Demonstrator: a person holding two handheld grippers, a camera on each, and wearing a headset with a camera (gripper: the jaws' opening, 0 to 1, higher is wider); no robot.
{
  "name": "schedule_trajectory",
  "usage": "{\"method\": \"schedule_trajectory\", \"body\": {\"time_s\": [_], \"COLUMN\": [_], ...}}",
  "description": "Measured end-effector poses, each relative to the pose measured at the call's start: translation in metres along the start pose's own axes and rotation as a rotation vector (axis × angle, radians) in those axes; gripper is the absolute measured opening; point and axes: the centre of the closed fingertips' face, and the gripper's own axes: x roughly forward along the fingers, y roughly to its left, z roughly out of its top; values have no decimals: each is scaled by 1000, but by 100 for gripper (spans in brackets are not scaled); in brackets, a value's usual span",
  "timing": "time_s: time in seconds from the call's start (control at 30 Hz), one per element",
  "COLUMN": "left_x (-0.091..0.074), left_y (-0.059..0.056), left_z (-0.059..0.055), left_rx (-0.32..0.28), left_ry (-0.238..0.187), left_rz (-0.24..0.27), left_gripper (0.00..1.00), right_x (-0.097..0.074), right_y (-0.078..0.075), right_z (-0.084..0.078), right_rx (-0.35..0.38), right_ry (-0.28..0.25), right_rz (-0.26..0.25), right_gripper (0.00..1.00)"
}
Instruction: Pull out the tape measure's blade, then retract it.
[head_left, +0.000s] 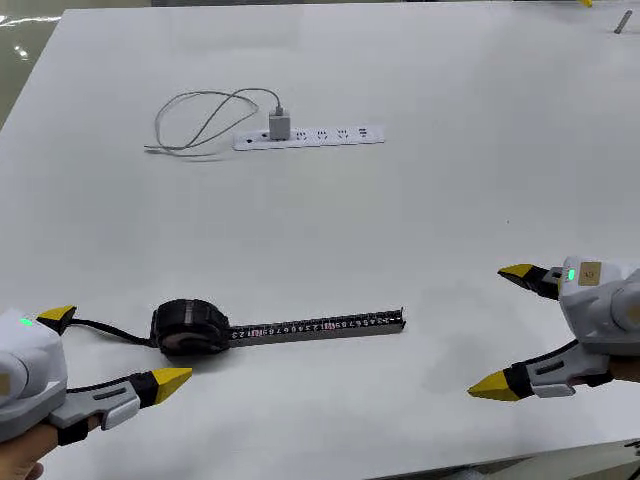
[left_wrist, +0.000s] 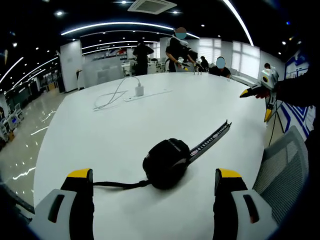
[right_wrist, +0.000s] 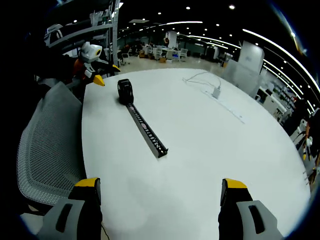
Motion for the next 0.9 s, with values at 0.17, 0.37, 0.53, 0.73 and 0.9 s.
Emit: {"method": "schedule_trajectory", "body": {"time_s": [0.17, 0.37, 0.53, 0.73, 0.9], "left_x": [1, 6, 13, 21, 25], "left_y": [-1, 1, -1, -6, -10], "left_z": [3, 1, 6, 4, 3], "left_rx": [-18, -23, -17, -38, -39], "left_ry": [-32, -17, -23, -22, -28], "left_rz": [17, 53, 63, 81, 98], "left_gripper": [99, 99, 99, 99, 99], "right_x": [-1, 2, 5, 17, 24], "right_y": [-13, -21, -24, -21, -18], "right_z": [3, 15, 18, 19, 25], "right_rx": [-25, -40, -62, -105, -119], "right_ry": [11, -6, 14, 38, 47], "right_rz": [-8, 1, 7, 35, 52], "right_gripper": [99, 99, 99, 96, 96]}}
